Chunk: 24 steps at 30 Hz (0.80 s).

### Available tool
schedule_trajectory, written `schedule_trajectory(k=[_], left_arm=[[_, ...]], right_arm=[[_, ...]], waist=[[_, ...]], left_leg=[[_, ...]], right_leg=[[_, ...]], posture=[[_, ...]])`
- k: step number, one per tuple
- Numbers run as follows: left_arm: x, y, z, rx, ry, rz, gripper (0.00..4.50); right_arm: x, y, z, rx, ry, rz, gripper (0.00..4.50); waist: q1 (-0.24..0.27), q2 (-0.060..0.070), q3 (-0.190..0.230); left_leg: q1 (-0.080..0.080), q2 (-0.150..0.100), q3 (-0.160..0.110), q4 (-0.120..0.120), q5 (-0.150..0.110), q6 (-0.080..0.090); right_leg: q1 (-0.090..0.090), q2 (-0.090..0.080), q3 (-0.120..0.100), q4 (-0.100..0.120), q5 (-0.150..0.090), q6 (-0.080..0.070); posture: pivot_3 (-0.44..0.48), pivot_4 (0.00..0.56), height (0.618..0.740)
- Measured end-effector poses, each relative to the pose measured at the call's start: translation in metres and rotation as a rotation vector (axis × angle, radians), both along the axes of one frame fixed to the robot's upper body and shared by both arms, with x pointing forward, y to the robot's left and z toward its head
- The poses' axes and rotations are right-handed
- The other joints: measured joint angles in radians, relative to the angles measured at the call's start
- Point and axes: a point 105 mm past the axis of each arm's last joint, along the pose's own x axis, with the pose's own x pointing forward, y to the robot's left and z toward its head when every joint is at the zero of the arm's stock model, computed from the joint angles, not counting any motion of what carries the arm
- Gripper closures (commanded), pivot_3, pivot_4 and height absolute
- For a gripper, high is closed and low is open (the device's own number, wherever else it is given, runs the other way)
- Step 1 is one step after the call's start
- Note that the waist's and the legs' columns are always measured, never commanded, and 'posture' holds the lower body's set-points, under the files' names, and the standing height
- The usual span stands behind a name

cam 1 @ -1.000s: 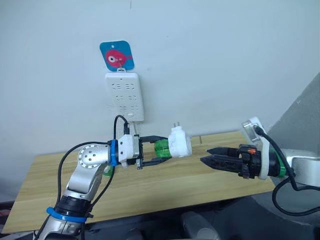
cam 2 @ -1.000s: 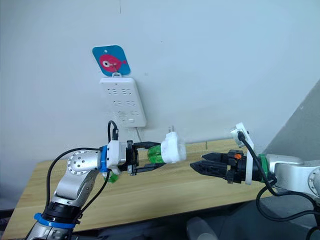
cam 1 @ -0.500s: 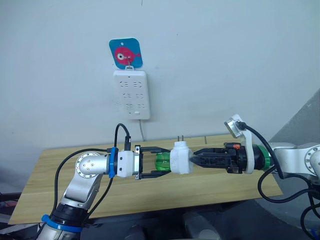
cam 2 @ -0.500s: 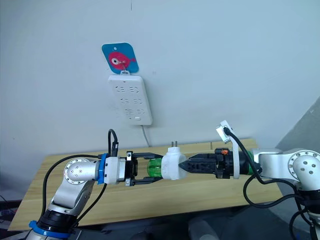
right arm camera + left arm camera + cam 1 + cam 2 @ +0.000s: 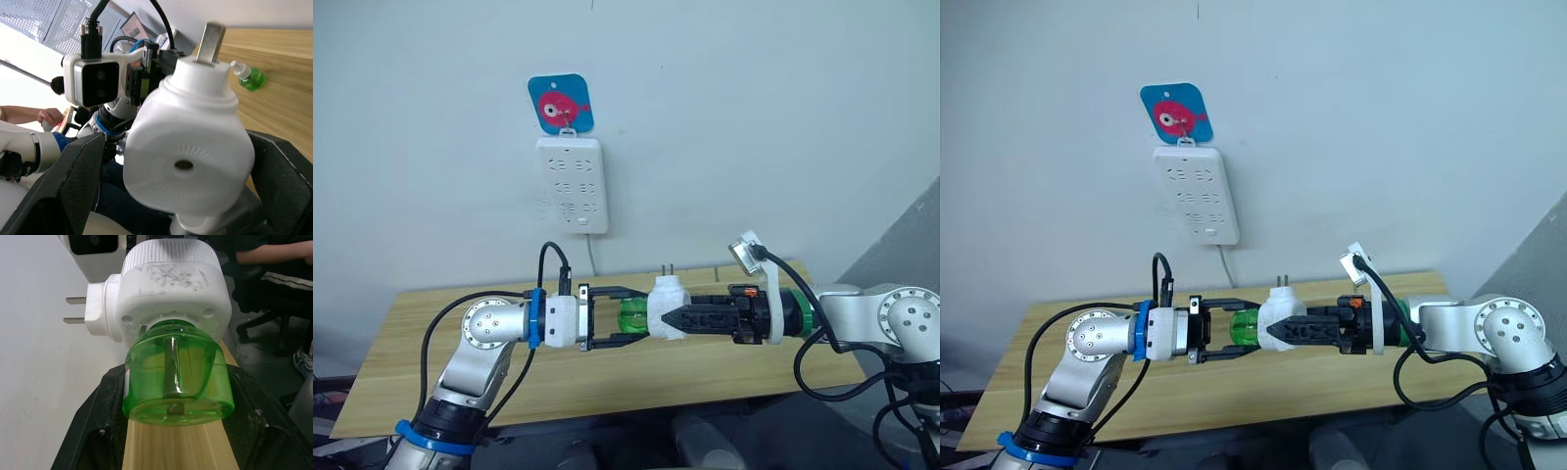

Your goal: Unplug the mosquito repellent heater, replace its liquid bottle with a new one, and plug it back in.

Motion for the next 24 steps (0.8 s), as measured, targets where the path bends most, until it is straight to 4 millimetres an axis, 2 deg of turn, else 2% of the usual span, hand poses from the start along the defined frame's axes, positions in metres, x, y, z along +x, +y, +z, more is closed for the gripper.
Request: schedule_trajectory(k=[1, 4, 6, 11, 14, 16, 21, 24], left_arm=[[0.0, 0.0, 0.0, 0.0, -0.001, 0.0, 2.27], [-0.001, -0.001, 0.002, -0.003, -0.011, -0.005, 2.27], [0.001, 0.001, 0.003, -0.001, -0.017, 0.007, 2.27], [0.002, 0.002, 0.003, 0.003, 0.0, 0.013, 2.27], [0.002, 0.003, 0.005, 0.016, 0.074, 0.014, 2.27], [0.001, 0.003, 0.007, 0.052, 0.21, 0.008, 2.27], [-0.01, 0.009, 0.023, 0.169, 0.725, -0.053, 2.27], [-0.011, 0.01, 0.029, 0.178, 0.862, -0.075, 2.27]], right_arm=[[0.0, 0.0, 0.0, 0.0, -0.001, 0.0, 0.0], [0.002, 0.0, -0.001, -0.009, 0.001, -0.012, 0.98], [0.004, -0.002, -0.003, -0.021, 0.003, -0.026, 1.45], [0.005, -0.001, -0.003, -0.017, 0.007, -0.031, 1.51], [0.005, 0.0, -0.002, -0.016, -0.002, -0.028, 1.51], [0.005, 0.001, -0.001, -0.028, -0.035, -0.013, 1.51], [-0.005, 0.007, 0.007, -0.038, -0.161, 0.102, 1.51], [-0.007, 0.008, 0.012, -0.031, -0.198, 0.133, 1.51]], waist=[[0.001, 0.0, 0.0], [0.002, 0.0, 0.0], [0.002, 0.0, 0.0], [0.002, 0.0, 0.0], [0.002, 0.0, 0.0], [0.002, -0.001, 0.002], [0.003, -0.002, 0.008], [0.004, -0.002, 0.01]], left_leg=[[0.0, 0.0, 0.0, 0.0, 0.0, 0.0], [0.0, 0.0, 0.0, 0.0, 0.0, 0.0], [0.0, 0.0, 0.0, 0.0, 0.0, 0.0], [0.0, 0.0, 0.0, 0.0, 0.0, 0.0], [0.0, 0.0, 0.0, -0.001, 0.0, 0.0], [0.0, 0.001, -0.001, -0.001, 0.0, 0.0], [0.0, 0.001, -0.002, -0.003, 0.0, 0.0], [0.0, 0.001, -0.002, -0.004, 0.0, 0.0]], right_leg=[[0.0, 0.0, 0.0, 0.0, 0.0, 0.0], [0.0, 0.0, 0.0, 0.0, 0.0, 0.0], [0.0, 0.0, 0.0, 0.0, 0.0, 0.0], [0.0, 0.0, 0.0, 0.0, 0.0, 0.0], [0.0, 0.0, 0.0, 0.0, 0.0, 0.0], [-0.001, 0.001, 0.0, 0.001, 0.0, 0.0], [-0.001, 0.003, 0.0, 0.0, 0.0, 0.0], [-0.002, 0.003, -0.001, -0.001, -0.001, 0.0]], posture=[[-0.209, 0.079, 0.74], [-0.207, 0.08, 0.74], [-0.206, 0.08, 0.74], [-0.206, 0.081, 0.74], [-0.198, 0.084, 0.74], [-0.196, 0.085, 0.74], [-0.196, 0.085, 0.74], [-0.197, 0.085, 0.74]])
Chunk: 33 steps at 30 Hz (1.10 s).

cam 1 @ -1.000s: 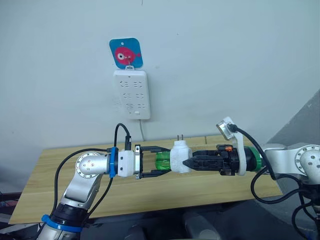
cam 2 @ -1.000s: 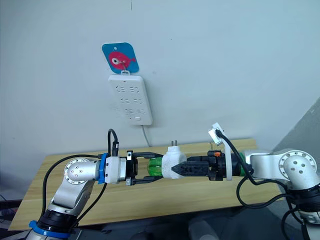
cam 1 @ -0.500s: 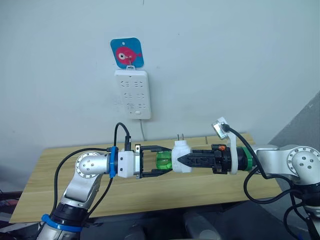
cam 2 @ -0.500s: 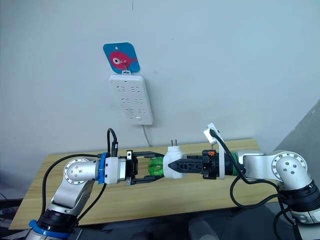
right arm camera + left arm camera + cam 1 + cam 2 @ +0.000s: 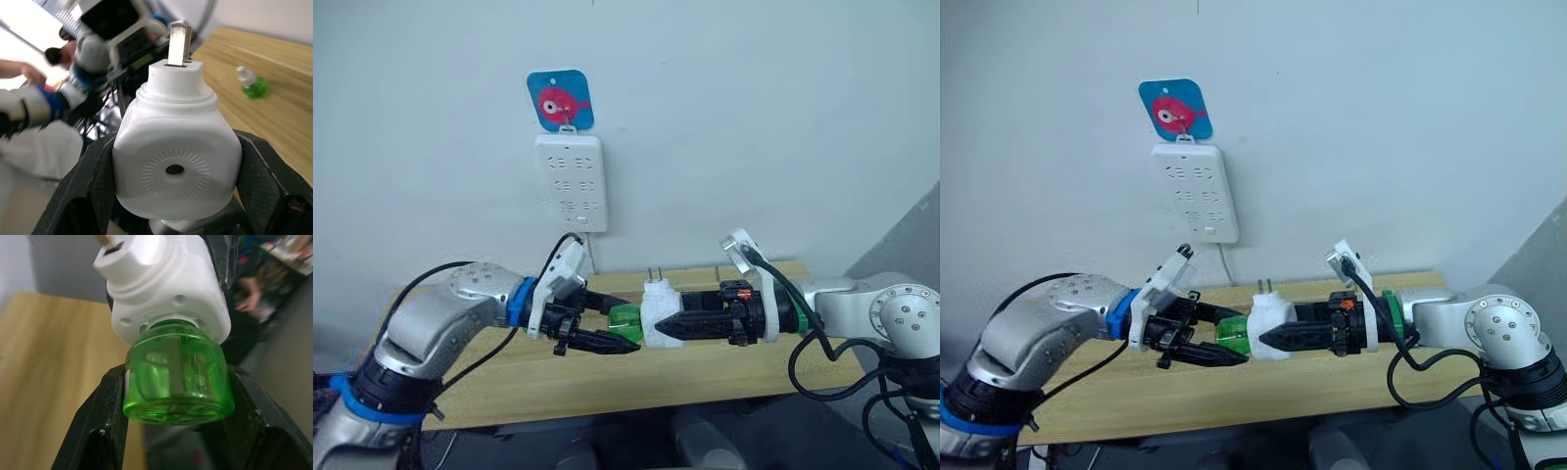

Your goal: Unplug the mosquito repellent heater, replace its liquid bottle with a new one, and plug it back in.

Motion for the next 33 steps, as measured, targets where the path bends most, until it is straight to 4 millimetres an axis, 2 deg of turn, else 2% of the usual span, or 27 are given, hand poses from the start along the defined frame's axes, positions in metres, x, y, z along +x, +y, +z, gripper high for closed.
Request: schedule_trajectory(k=[2, 5, 7, 9, 18, 21, 25, 28, 31, 33], left_arm=[[0.001, -0.001, 0.0, -0.011, 0.031, -0.003, 2.27], [0.005, 0.0, -0.002, -0.031, 0.012, 0.002, 1.26], [0.01, -0.002, -0.004, -0.058, -0.108, 0.019, 0.71], [0.011, -0.004, -0.008, -0.095, -0.244, 0.033, 0.69], [-0.004, -0.004, -0.008, -0.245, -0.82, 0.099, 0.69], [-0.004, -0.007, -0.002, -0.265, -0.92, 0.117, 0.69], [-0.004, -0.008, -0.002, -0.26, -0.961, 0.118, 0.69], [-0.003, -0.01, -0.009, -0.245, -0.958, 0.103, 1.24], [0.001, -0.01, -0.015, -0.224, -0.948, 0.105, 2.16], [0.003, -0.01, -0.015, -0.223, -0.951, 0.102, 2.24]], right_arm=[[0.0, -0.001, 0.001, 0.001, -0.01, 0.004, 1.51], [0.002, -0.001, 0.001, 0.002, -0.018, 0.0, 1.51], [0.003, -0.003, -0.001, 0.001, -0.01, -0.015, 1.51], [0.003, -0.004, -0.002, 0.008, 0.004, -0.03, 1.51], [0.003, -0.021, -0.007, 0.039, 0.101, -0.112, 1.51], [0.005, -0.022, -0.008, 0.033, 0.106, -0.132, 1.51], [0.005, -0.022, -0.008, 0.037, 0.111, -0.132, 1.51], [0.005, -0.022, -0.008, 0.036, 0.11, -0.135, 1.51], [0.006, -0.022, -0.008, 0.033, 0.11, -0.144, 1.51], [0.007, -0.023, -0.008, 0.032, 0.108, -0.152, 1.51]], waist=[[0.0, -0.001, 0.002], [0.001, -0.001, 0.004], [0.002, -0.001, 0.004], [0.004, -0.001, 0.004], [0.011, -0.003, 0.005], [0.012, -0.003, 0.005], [0.01, -0.003, 0.005], [0.009, -0.003, 0.005], [0.008, -0.003, 0.005], [0.008, -0.003, 0.005]], left_leg=[[0.0, 0.0, 0.0, 0.0, 0.0, 0.0], [0.0, 0.0, 0.0, 0.0, 0.0, 0.0], [0.0, 0.0, 0.001, 0.0, 0.0, 0.0], [0.0, 0.0, 0.001, 0.0, 0.0, 0.0], [0.0, 0.0, 0.004, 0.001, 0.0, 0.0], [0.0, 0.0, 0.006, 0.001, 0.0, 0.0], [0.0, 0.0, 0.007, 0.001, 0.0, 0.0], [0.0, 0.0, 0.007, 0.001, 0.0, 0.0], [0.0, 0.0, 0.006, 0.0, 0.0, 0.0], [0.0, 0.0, 0.006, 0.0, 0.0, 0.0]], right_leg=[[0.0, 0.0, 0.0, 0.0, 0.0, 0.0], [0.0, 0.0, 0.0, 0.0, 0.0, 0.0], [0.0, 0.0, 0.001, -0.001, 0.0, 0.0], [0.0, 0.0, 0.002, -0.002, 0.0, 0.0], [0.001, -0.001, 0.005, -0.003, 0.0, 0.0], [0.001, -0.001, 0.008, -0.003, 0.0, 0.0], [0.001, -0.001, 0.008, -0.003, 0.001, 0.001], [0.001, -0.001, 0.008, -0.003, 0.001, 0.001], [0.001, -0.001, 0.007, -0.003, 0.001, 0.001], [0.001, -0.001, 0.008, -0.003, 0.001, 0.001]], posture=[[-0.2, 0.085, 0.74], [-0.201, 0.085, 0.74], [-0.202, 0.084, 0.74], [-0.208, 0.084, 0.74], [-0.209, 0.084, 0.74], [-0.207, 0.083, 0.74], [-0.207, 0.083, 0.74], [-0.207, 0.083, 0.74], [-0.207, 0.083, 0.74], [-0.207, 0.083, 0.74]])
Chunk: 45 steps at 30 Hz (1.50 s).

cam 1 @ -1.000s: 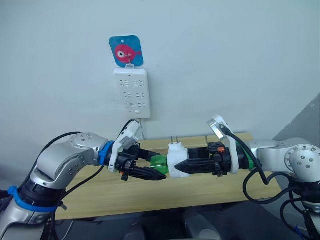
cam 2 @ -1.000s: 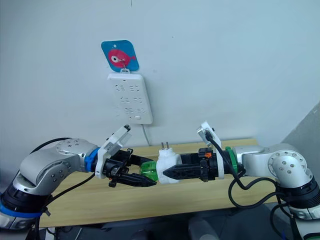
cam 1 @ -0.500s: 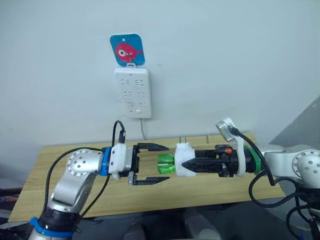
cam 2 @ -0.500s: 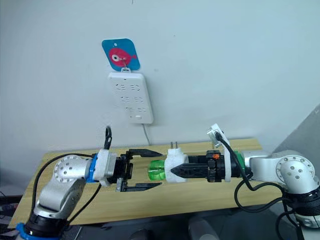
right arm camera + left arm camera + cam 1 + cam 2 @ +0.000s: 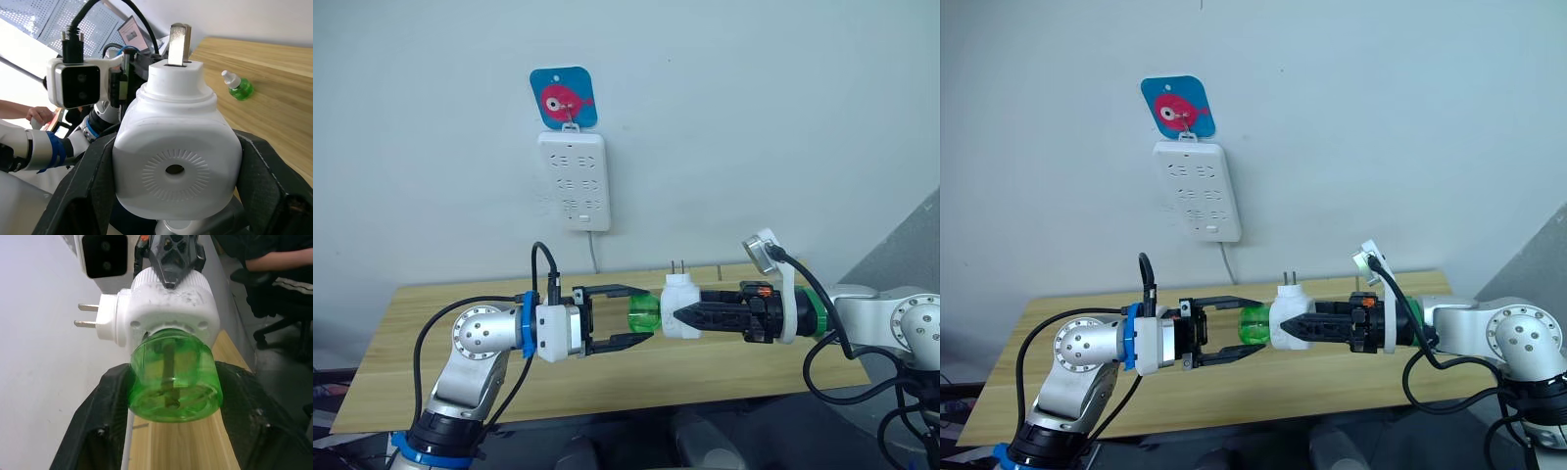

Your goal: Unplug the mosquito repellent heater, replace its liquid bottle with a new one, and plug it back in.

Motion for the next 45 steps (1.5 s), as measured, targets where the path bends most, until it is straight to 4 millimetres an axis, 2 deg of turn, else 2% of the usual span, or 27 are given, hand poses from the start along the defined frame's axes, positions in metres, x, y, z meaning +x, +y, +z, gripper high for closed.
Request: schedule_trajectory(k=[7, 9, 11, 15, 16, 19, 21, 23, 25, 28, 35, 41, 45], left_arm=[[0.005, -0.002, 0.004, 0.002, 0.002, -0.003, 2.24], [0.004, -0.001, 0.003, 0.004, 0.057, -0.01, 2.24], [0.004, 0.0, 0.004, 0.025, 0.167, -0.021, 2.24], [0.009, 0.002, 0.016, 0.115, 0.736, -0.058, 2.24], [0.008, 0.003, 0.021, 0.138, 0.832, -0.072, 2.24], [0.005, 0.004, 0.029, 0.152, 1.028, -0.114, 2.24], [0.004, 0.003, 0.029, 0.149, 1.067, -0.132, 2.24], [0.006, 0.002, 0.028, 0.14, 1.061, -0.139, 1.47], [0.01, 0.004, 0.028, 0.127, 1.002, -0.12, 0.9], [0.018, 0.006, 0.031, 0.077, 0.83, -0.075, 0.01], [0.005, 0.008, 0.019, 0.014, 0.356, -0.036, 0.0], [-0.011, 0.017, 0.008, 0.02, 0.155, -0.023, 0.0], [-0.007, 0.014, 0.005, 0.008, 0.07, 0.01, 0.0]], right_arm=[[0.003, -0.002, 0.002, 0.004, -0.011, -0.019, 1.51], [0.002, -0.001, 0.002, 0.002, -0.011, -0.017, 1.51], [0.001, -0.001, 0.001, 0.001, -0.008, -0.012, 1.51], [-0.002, 0.001, 0.004, 0.006, -0.034, 0.021, 1.51], [-0.005, 0.002, 0.005, 0.011, -0.045, 0.041, 1.51], [-0.01, 0.004, 0.009, 0.021, -0.064, 0.076, 1.51], [-0.011, 0.004, 0.01, 0.022, -0.067, 0.084, 1.51], [-0.01, 0.003, 0.01, 0.019, -0.071, 0.08, 1.51], [-0.011, 0.002, 0.008, 0.011, -0.064, 0.08, 1.51], [-0.011, 0.001, 0.005, 0.002, -0.052, 0.07, 1.51], [-0.008, -0.003, 0.0, 0.001, -0.012, 0.033, 1.51], [-0.008, -0.004, 0.003, 0.032, 0.012, 0.034, 1.51], [-0.006, -0.005, 0.002, 0.029, 0.018, 0.021, 1.51]], waist=[[-0.002, 0.0, 0.0], [-0.004, 0.0, 0.0], [-0.004, 0.0, 0.0], [-0.002, -0.002, 0.002], [-0.004, -0.001, 0.002], [-0.004, -0.001, 0.002], [-0.006, -0.001, 0.002], [-0.004, -0.001, 0.002], [-0.002, -0.001, 0.003], [-0.001, -0.001, 0.003], [0.001, -0.001, 0.003], [0.005, -0.002, 0.003], [0.007, -0.002, 0.003]], left_leg=[[0.0, 0.0, 0.0, 0.0, 0.0, 0.0], [0.0, 0.0, 0.0, 0.0, 0.0, 0.0], [0.0, 0.0, -0.002, 0.0, 0.0, 0.0], [0.0, 0.0, -0.005, 0.001, 0.0, 0.0], [0.0, 0.0, -0.005, 0.001, 0.0, 0.0], [0.0, 0.0, -0.005, 0.0, 0.0, 0.0], [0.0, 0.0, -0.005, 0.0, 0.0, 0.0], [0.0, 0.0, -0.005, 0.0, 0.0, 0.0], [0.0, 0.0, -0.005, 0.0, 0.0, 0.0], [0.0, 0.0, -0.004, 0.0, 0.0, 0.0], [0.001, 0.0, -0.001, 0.0, 0.0, 0.0], [0.001, 0.0, -0.001, 0.0, 0.0, 0.0], [0.001, 0.0, 0.0, 0.001, 0.0, 0.0]], right_leg=[[0.0, 0.0, 0.0, 0.0, 0.0, 0.0], [0.0, 0.0, 0.0, 0.0, 0.0, 0.0], [0.0, 0.0, -0.001, 0.001, 0.0, 0.0], [0.0, 0.001, -0.005, 0.004, 0.0, 0.0], [0.0, 0.001, -0.005, 0.004, 0.0, 0.0], [0.0, 0.001, -0.005, 0.003, 0.0, 0.0], [-0.001, 0.001, -0.005, 0.003, -0.001, 0.0], [-0.001, 0.001, -0.005, 0.003, -0.001, -0.001], [-0.001, 0.001, -0.005, 0.003, -0.001, -0.001], [0.0, 0.001, -0.004, 0.003, -0.001, -0.001], [0.0, 0.001, -0.001, 0.002, -0.001, -0.001], [0.0, 0.0, 0.0, 0.002, -0.001, -0.001], [0.0, 0.0, 0.0, 0.002, -0.001, 0.0]], posture=[[-0.214, 0.08, 0.74], [-0.211, 0.077, 0.74], [-0.204, 0.076, 0.74], [-0.196, 0.077, 0.74], [-0.196, 0.077, 0.74], [-0.202, 0.08, 0.74], [-0.202, 0.08, 0.74], [-0.205, 0.084, 0.74], [-0.204, 0.085, 0.74], [-0.205, 0.086, 0.74], [-0.203, 0.087, 0.74], [-0.199, 0.088, 0.74], [-0.199, 0.088, 0.74]])
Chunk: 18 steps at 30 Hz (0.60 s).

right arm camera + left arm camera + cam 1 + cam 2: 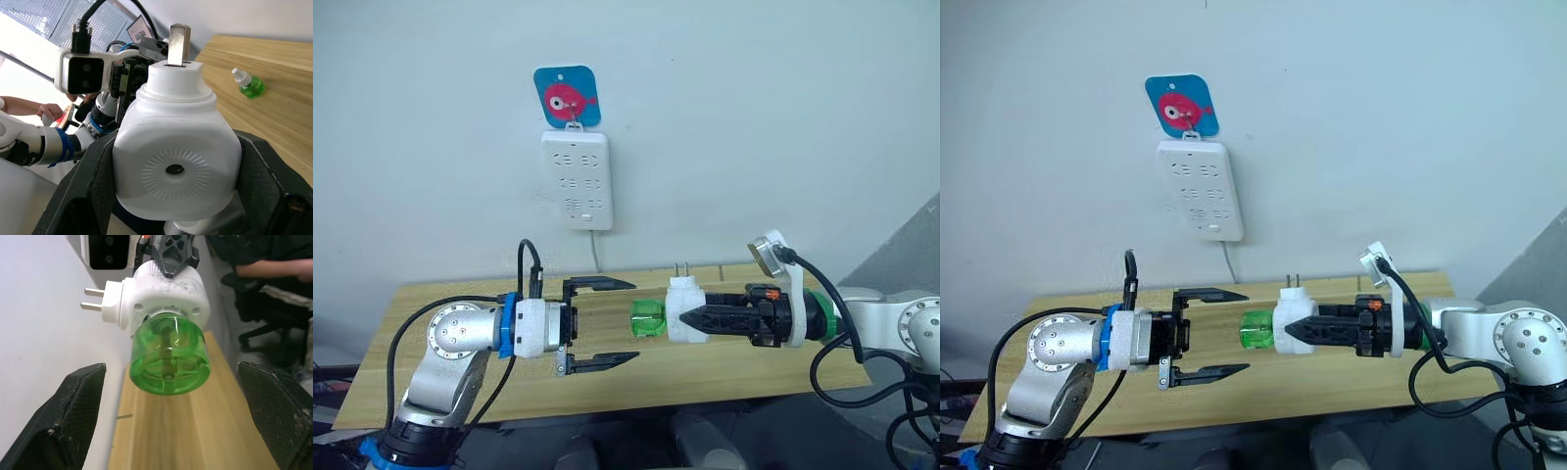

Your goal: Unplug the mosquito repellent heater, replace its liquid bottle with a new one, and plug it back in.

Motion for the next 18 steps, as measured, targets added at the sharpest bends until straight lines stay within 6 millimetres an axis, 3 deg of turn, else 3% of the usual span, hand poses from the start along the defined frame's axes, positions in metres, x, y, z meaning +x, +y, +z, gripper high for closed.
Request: schedule_trajectory(k=[6, 9, 14, 18], left_arm=[[0.002, -0.014, -0.001, -0.031, -0.041, -0.014, 0.0], [0.003, -0.016, -0.006, -0.024, -0.022, -0.019, 0.55], [0.005, -0.02, -0.004, -0.024, -0.017, -0.03, 2.16], [0.006, -0.018, 0.002, 0.021, 0.077, -0.068, 2.26]], right_arm=[[0.001, 0.001, 0.0, 0.001, 0.0, -0.004, 1.51], [0.001, 0.001, -0.001, -0.002, 0.0, -0.009, 1.51], [0.001, 0.001, 0.0, 0.0, -0.001, -0.01, 1.51], [0.0, 0.002, 0.0, 0.001, -0.007, -0.003, 1.51]], waist=[[0.004, 0.0, 0.0], [0.005, 0.0, 0.0], [0.007, 0.0, 0.0], [0.007, 0.0, 0.0]], left_leg=[[0.0, 0.0, 0.0, 0.0, 0.0, 0.0], [0.0, 0.0, -0.001, 0.0, 0.0, 0.0], [0.0, 0.0, 0.0, 0.0, 0.0, 0.0], [0.0, 0.0, -0.001, 0.0, 0.0, 0.0]], right_leg=[[0.0, 0.0, 0.0, 0.0, 0.0, 0.0], [0.0, 0.0, -0.001, 0.0, 0.0, 0.0], [0.0, 0.0, 0.0, 0.0, 0.0, 0.0], [0.0, 0.001, -0.001, 0.001, 0.0, 0.0]], posture=[[-0.199, 0.088, 0.74], [-0.199, 0.088, 0.74], [-0.199, 0.088, 0.74], [-0.203, 0.089, 0.74]])
